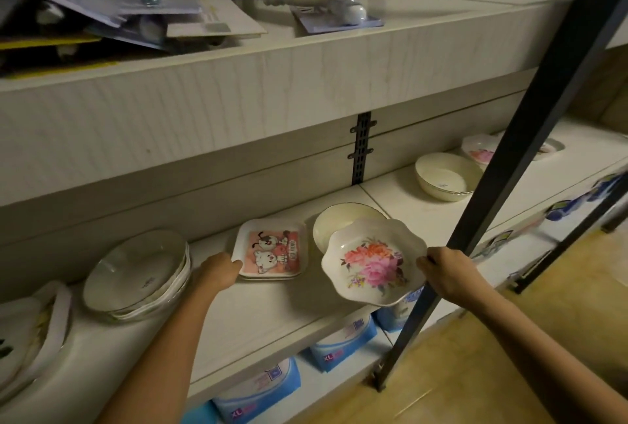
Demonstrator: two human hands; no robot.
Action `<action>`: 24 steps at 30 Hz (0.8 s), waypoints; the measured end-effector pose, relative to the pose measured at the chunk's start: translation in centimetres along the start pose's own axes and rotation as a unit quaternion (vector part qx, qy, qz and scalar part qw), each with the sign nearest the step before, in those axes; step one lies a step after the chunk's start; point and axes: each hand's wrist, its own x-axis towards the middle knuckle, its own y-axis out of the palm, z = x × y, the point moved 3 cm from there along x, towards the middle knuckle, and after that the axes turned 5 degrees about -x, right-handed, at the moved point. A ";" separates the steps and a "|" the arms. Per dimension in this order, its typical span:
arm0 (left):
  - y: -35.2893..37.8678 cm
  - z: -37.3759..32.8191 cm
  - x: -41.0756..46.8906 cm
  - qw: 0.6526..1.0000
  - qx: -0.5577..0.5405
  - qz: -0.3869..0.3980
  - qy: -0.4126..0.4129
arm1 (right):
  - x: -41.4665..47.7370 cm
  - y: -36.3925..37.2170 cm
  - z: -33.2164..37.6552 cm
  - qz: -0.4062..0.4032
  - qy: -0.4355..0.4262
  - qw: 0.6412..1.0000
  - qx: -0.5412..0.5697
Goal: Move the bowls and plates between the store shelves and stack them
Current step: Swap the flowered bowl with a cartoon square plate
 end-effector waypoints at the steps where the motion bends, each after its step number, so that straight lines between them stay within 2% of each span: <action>1: 0.0 0.1 -0.1 1.000 -0.019 -0.001 0.009 | 0.0 0.0 0.0 -0.002 0.001 1.000 -0.002; 9: -1.3 -0.5 -1.9 0.990 -0.110 -0.064 0.066 | -1.2 -0.1 -0.1 -0.021 0.004 1.000 0.013; 14: -2.6 0.2 -3.9 0.968 -0.200 -0.097 0.121 | -3.0 -0.5 -0.9 -0.032 0.010 0.999 0.040; 17: -3.4 0.5 -5.5 0.953 -0.249 -0.089 0.146 | -4.5 -0.9 -1.6 -0.043 0.011 0.997 0.058; 24: -2.8 -0.6 -9.0 0.944 -0.247 -0.041 0.214 | -8.1 -1.6 -3.9 -0.078 0.016 0.993 0.092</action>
